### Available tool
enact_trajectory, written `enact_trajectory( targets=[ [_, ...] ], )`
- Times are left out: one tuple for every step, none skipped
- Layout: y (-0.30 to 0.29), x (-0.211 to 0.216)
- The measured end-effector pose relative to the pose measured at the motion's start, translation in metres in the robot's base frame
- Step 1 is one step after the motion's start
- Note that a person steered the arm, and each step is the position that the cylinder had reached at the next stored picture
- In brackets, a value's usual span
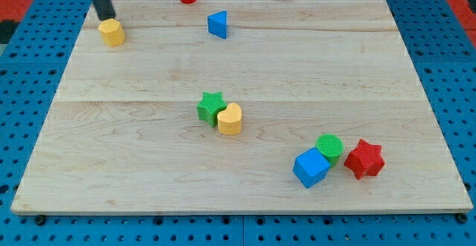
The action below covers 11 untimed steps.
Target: Place yellow hexagon vertically towards gren star
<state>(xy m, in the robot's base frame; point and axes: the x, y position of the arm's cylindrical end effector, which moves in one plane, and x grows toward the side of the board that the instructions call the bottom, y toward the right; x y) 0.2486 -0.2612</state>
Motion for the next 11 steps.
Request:
enact_trajectory(
  targets=[
    [-0.009,0.017],
    [0.024,0.046],
    [0.061,0.069],
    [0.114,0.089],
    [0.146,0.09],
    [0.151,0.077],
    [0.172,0.074],
    [0.194,0.093],
    [0.196,0.099],
    [0.226,0.09],
    [0.232,0.111]
  ],
)
